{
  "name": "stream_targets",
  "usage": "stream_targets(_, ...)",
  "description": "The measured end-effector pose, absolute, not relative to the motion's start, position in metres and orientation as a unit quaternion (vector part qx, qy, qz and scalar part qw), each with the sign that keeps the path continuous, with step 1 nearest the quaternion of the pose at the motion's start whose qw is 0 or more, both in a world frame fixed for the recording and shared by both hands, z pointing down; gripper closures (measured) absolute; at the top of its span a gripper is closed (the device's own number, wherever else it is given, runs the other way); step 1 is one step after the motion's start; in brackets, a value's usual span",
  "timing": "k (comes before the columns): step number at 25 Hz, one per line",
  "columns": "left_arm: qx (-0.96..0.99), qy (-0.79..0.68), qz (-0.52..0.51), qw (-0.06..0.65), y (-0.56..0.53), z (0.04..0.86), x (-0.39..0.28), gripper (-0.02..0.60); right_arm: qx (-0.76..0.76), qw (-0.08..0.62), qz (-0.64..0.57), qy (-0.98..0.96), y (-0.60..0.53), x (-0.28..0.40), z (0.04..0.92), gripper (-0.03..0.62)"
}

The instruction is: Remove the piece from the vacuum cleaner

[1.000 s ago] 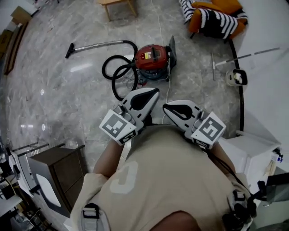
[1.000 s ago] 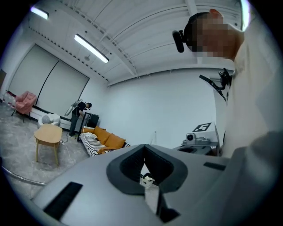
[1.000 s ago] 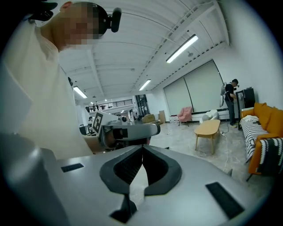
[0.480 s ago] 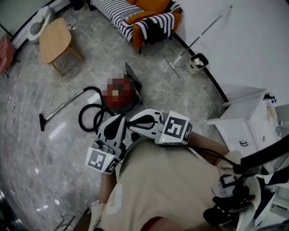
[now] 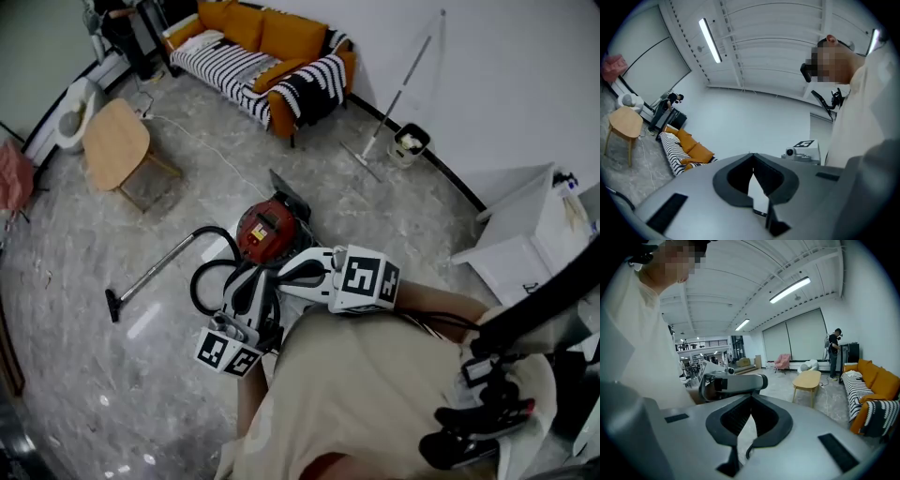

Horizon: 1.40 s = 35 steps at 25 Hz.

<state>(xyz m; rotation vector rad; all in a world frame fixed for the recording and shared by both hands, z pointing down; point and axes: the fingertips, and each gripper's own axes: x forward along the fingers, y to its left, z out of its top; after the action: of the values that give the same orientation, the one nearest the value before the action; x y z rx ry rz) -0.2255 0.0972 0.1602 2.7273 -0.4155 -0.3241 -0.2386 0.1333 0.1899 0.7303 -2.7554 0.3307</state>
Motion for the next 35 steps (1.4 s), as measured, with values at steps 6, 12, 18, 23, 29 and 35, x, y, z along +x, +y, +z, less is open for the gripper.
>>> stream_targets(6,0.952,-0.216,-0.115,0.183,0.062,0.175,-0.263,0.578,0.237,0.145,0.126,-0.953,0.115,-0.249,0.2,0.591)
stream_targets(12,0.934,-0.293,-0.089,0.182,0.051,0.195,-0.285,0.578,0.2,0.154,0.141,-0.957,0.105,-0.258,0.209,0.591)
stream_targets(18,0.927,-0.317,-0.042,0.193,0.035,0.218,-0.265,0.578,0.197,0.15,0.165,-0.955,0.085,-0.235,0.22,0.591)
stream_targets(23,0.927,-0.321,0.009,0.196,0.014,0.232,-0.229,0.578,0.211,0.145,0.179,-0.95,0.058,-0.196,0.233,0.591)
stream_targets(29,0.911,-0.363,0.044,0.193,-0.026,0.235,-0.17,0.578,0.223,0.128,0.204,-0.945,0.016,-0.123,0.242,0.591)
stream_targets(35,0.904,-0.378,0.078,0.181,-0.045,0.237,-0.1,0.578,0.218,0.114,0.244,-0.938,-0.014,-0.048,0.253,0.591)
